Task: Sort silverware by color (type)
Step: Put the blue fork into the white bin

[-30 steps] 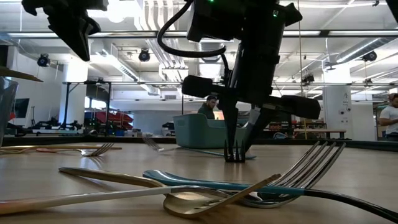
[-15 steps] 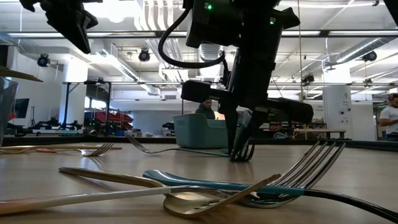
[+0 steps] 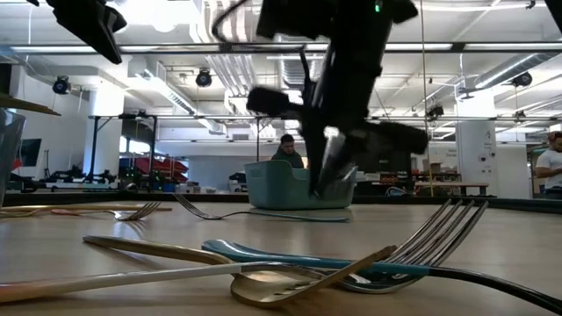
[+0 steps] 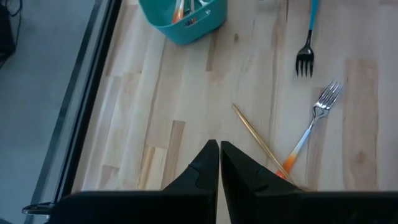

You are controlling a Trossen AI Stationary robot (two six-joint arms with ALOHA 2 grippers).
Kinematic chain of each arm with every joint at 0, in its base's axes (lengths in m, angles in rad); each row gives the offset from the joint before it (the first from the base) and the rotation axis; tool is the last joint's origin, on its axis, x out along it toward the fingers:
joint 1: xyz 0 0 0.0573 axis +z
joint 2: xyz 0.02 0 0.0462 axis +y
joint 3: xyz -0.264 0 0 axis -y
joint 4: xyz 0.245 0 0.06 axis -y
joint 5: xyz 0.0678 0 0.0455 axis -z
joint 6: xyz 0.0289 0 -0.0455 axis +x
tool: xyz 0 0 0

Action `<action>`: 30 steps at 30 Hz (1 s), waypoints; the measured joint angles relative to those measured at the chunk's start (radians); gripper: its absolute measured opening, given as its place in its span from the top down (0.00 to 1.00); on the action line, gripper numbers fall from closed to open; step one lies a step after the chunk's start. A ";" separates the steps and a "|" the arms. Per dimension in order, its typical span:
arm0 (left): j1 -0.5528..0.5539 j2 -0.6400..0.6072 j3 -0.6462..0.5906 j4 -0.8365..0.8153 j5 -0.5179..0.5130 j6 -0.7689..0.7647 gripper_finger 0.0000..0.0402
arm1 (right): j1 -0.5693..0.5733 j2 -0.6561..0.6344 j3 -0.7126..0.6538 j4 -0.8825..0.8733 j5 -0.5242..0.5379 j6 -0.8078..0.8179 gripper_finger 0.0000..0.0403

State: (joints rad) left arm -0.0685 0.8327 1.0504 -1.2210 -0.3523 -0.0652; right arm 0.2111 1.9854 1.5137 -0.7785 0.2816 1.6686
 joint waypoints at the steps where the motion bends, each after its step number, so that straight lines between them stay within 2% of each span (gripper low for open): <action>1: 0.000 -0.009 0.000 -0.003 0.000 -0.003 1.00 | 0.000 -0.010 0.007 0.002 0.000 -0.021 0.98; 7: 0.000 -0.065 0.000 -0.016 0.000 -0.030 1.00 | 0.009 -0.050 0.060 0.002 -0.014 -0.208 0.98; 15: 0.000 -0.146 0.000 -0.034 0.000 -0.096 1.00 | 0.073 -0.150 0.110 0.003 -0.150 -0.565 0.98; 22: 0.000 -0.224 0.000 -0.043 0.000 -0.139 1.00 | 0.188 -0.233 0.105 -0.045 -0.260 -0.821 0.98; 30: 0.000 -0.274 0.000 -0.023 -0.002 -0.154 1.00 | 0.347 -0.270 0.105 -0.212 -0.290 -0.846 0.98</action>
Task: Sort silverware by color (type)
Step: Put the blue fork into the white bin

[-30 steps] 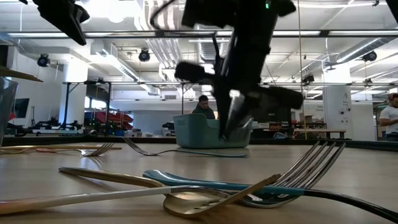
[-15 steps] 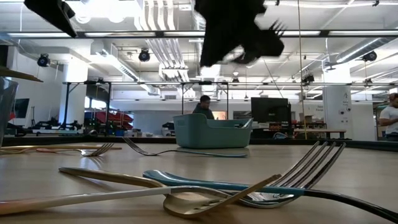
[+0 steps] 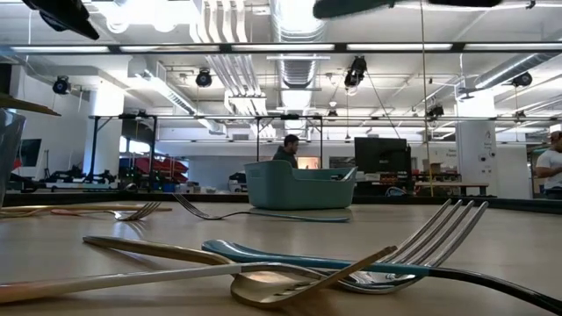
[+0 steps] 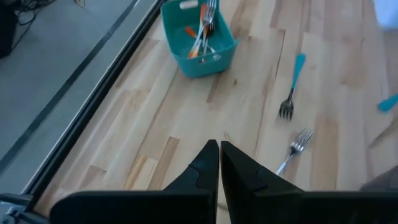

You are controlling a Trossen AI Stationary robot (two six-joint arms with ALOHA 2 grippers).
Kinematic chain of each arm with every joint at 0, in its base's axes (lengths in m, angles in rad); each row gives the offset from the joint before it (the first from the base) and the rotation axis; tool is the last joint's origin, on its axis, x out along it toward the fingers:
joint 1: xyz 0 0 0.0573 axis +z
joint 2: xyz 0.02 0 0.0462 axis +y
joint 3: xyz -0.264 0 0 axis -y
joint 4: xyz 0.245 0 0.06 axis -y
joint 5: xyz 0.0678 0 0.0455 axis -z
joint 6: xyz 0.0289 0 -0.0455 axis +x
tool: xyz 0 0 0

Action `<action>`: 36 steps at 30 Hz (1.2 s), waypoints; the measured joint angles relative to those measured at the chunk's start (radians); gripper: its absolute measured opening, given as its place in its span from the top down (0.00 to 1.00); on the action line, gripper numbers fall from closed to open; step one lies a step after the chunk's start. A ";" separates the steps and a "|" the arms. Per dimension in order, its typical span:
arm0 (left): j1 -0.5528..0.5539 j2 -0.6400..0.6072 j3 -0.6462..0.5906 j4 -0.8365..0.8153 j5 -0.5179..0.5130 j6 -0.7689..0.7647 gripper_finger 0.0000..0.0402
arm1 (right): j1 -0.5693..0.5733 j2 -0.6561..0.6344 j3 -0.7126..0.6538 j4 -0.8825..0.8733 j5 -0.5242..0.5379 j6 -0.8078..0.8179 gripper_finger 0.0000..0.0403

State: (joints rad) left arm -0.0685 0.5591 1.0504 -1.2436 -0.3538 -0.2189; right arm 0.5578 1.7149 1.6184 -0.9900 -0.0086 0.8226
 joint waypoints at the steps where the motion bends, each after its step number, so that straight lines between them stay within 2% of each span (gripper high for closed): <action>1: 0.000 -0.002 0.000 0.013 -0.002 -0.015 1.00 | 0.020 0.000 0.000 -0.030 0.000 0.007 0.98; 9: 0.000 0.010 0.000 0.144 -0.004 -0.164 1.00 | 0.164 -0.005 -0.003 -0.211 0.000 0.014 0.98; 14: 0.000 0.041 0.000 0.254 -0.004 -0.231 1.00 | 0.236 -0.034 -0.019 -0.230 0.006 0.014 0.98; 22: 0.000 0.129 0.000 0.410 -0.003 -0.264 1.00 | 0.326 -0.149 -0.186 -0.217 0.009 0.063 0.98; 25: 0.000 0.173 0.000 0.426 -0.003 -0.292 1.00 | 0.351 -0.223 -0.286 -0.150 0.010 0.122 0.98; 32: 0.000 0.284 0.000 0.435 -0.003 -0.361 1.00 | 0.390 -0.403 -0.529 0.145 0.008 0.240 0.98; 36: 0.000 0.344 0.000 0.440 -0.003 -0.397 1.00 | 0.411 -0.473 -0.626 0.172 0.007 0.299 0.98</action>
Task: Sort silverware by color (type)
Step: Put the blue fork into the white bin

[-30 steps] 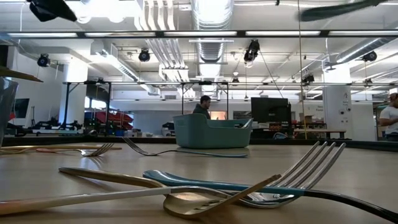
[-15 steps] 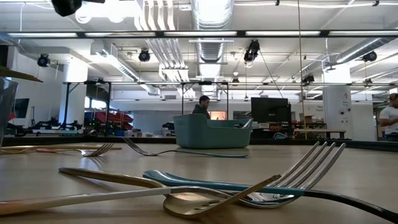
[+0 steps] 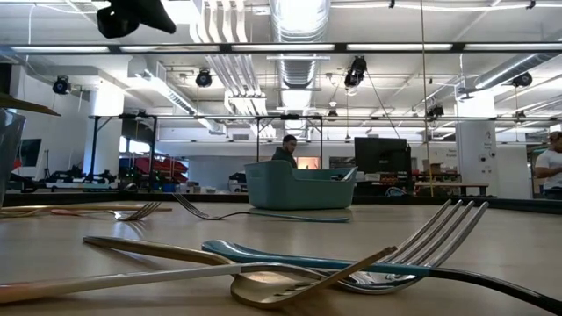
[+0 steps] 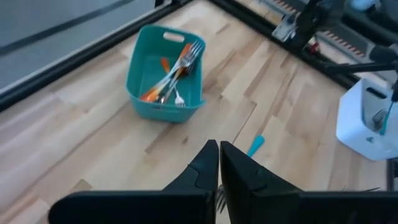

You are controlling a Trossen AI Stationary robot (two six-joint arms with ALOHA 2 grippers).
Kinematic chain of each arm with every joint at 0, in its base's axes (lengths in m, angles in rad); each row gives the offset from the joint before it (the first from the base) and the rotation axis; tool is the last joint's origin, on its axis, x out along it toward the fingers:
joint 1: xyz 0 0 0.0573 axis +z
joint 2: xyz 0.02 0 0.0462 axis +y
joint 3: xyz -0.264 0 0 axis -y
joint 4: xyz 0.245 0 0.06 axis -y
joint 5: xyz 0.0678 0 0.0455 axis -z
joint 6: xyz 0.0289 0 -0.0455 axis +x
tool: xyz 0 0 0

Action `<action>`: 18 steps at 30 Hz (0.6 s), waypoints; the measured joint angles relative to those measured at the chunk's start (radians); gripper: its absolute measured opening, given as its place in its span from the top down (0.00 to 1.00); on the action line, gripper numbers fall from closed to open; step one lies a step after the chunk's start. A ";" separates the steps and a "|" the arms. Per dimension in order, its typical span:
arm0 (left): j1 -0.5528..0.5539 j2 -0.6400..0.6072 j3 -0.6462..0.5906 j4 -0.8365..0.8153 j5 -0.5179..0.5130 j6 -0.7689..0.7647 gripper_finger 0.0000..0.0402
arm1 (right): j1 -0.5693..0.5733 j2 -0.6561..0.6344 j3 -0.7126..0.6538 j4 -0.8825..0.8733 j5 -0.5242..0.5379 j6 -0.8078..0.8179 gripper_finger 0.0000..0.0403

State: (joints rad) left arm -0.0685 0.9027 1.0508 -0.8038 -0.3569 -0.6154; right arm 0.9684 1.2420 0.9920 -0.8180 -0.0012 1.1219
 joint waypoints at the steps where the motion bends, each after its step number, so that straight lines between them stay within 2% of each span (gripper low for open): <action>1: 0.000 0.016 0.000 0.002 0.000 -0.009 1.00 | 0.002 -0.012 -0.020 -0.001 -0.001 0.016 0.98; 11: 0.000 0.104 0.000 0.013 0.001 -0.165 1.00 | 0.007 -0.039 -0.129 0.063 -0.077 0.170 0.97; 18: 0.000 0.115 0.000 0.028 0.001 -0.187 1.00 | 0.007 -0.037 -0.153 0.119 -0.129 0.214 0.88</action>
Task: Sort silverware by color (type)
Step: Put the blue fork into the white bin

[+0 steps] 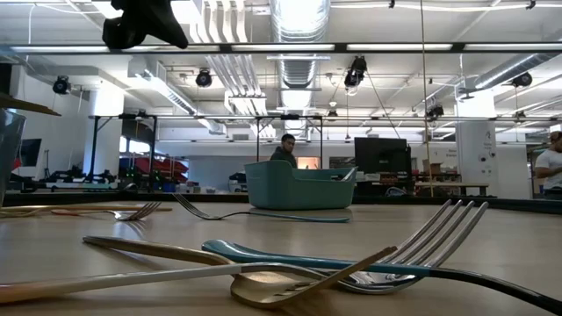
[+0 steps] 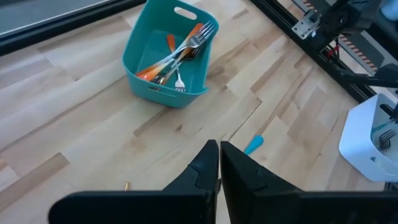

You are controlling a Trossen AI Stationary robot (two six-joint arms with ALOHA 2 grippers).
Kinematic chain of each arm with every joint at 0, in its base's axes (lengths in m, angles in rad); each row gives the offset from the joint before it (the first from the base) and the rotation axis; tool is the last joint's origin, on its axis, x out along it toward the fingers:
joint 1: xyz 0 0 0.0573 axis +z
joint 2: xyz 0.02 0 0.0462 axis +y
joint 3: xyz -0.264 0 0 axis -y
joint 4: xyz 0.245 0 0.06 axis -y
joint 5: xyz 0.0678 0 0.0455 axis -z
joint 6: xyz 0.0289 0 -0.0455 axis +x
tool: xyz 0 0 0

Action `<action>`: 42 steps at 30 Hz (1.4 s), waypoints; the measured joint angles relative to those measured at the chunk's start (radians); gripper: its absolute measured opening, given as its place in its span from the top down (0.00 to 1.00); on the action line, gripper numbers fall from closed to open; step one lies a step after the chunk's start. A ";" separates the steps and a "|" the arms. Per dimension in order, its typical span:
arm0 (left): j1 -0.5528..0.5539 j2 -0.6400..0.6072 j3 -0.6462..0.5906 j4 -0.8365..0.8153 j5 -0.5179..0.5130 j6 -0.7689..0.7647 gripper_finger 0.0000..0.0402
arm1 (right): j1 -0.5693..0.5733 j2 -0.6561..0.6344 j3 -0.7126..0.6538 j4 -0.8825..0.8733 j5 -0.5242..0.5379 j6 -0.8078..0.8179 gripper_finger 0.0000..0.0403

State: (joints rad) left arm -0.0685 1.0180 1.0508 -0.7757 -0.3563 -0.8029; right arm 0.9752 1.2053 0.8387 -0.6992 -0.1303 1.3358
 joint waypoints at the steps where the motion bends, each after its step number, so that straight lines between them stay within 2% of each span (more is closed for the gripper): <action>1: 0.000 -0.001 0.000 0.000 0.000 0.000 1.00 | 0.000 0.000 0.000 0.002 0.000 0.001 0.86; 6: 0.000 -0.009 0.000 0.000 0.000 0.000 1.00 | -0.015 0.000 0.007 0.003 -0.001 0.000 0.78; 10: 0.000 -0.006 0.000 0.014 0.018 0.004 1.00 | -0.066 0.000 0.014 0.002 0.001 0.001 0.77; 15: 0.000 0.020 0.000 0.034 0.173 0.051 1.00 | -0.174 0.000 0.029 0.001 0.021 -0.045 0.79; 23: -0.018 0.077 0.000 0.027 0.492 0.145 1.00 | -0.383 0.000 0.095 0.002 0.215 -0.353 0.80; 28: -0.056 0.094 0.000 -0.039 0.582 0.191 1.00 | -0.526 0.016 0.131 0.020 0.298 -0.518 0.77; 36: -0.139 0.092 0.000 -0.177 0.591 0.224 1.00 | -0.695 0.163 0.169 0.196 0.288 -0.666 0.68; 42: -0.189 0.093 0.000 -0.191 0.596 0.289 1.00 | -0.781 0.333 0.272 0.207 0.289 -0.677 0.64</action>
State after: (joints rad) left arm -0.2578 1.1107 1.0508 -0.9667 0.2394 -0.5135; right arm 0.1938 1.5378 1.1104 -0.4921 0.1589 0.6583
